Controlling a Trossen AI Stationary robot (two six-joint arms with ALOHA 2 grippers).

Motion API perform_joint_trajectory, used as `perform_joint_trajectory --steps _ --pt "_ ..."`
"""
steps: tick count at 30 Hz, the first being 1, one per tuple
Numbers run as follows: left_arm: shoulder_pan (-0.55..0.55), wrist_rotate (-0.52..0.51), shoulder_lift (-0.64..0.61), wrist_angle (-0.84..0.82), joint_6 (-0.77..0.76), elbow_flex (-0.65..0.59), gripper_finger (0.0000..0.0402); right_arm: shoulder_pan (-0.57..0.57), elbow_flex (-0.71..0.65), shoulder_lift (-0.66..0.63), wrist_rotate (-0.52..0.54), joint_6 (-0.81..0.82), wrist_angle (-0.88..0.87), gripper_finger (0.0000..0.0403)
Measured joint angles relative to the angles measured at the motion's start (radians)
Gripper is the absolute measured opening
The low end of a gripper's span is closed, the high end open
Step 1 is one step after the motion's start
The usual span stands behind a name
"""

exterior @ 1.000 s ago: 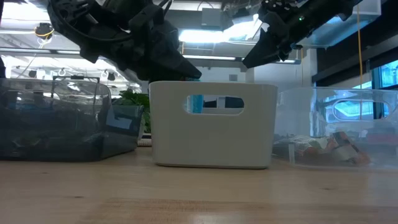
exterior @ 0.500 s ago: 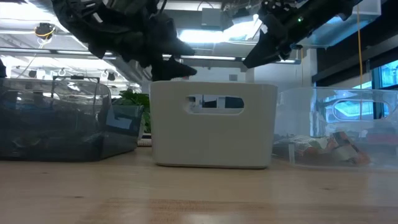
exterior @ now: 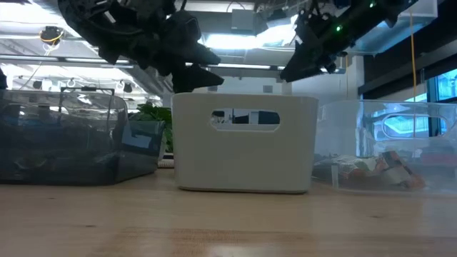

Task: Pick and place Granola Bars by type
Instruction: Put the granola bar into the transparent bin

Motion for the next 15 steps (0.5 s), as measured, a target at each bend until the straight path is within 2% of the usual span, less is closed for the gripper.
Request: perform_joint_trajectory --steps 5,9,12,15 --pt "0.072 0.003 -0.05 -0.004 0.037 0.0 0.0198 -0.119 0.0 0.026 -0.136 -0.05 0.01 0.0175" --pt "0.153 0.007 -0.123 -0.088 0.075 0.0 0.0197 -0.22 -0.001 0.065 -0.264 -0.053 0.024 0.018" --pt "0.203 0.001 -0.177 -0.122 0.091 -0.011 0.0197 -0.281 0.0 0.094 -0.322 -0.058 0.049 0.0206" --pt "0.239 0.0 -0.215 -0.128 0.116 -0.031 0.0196 -0.334 0.0 0.124 -0.327 -0.06 0.06 0.0248"
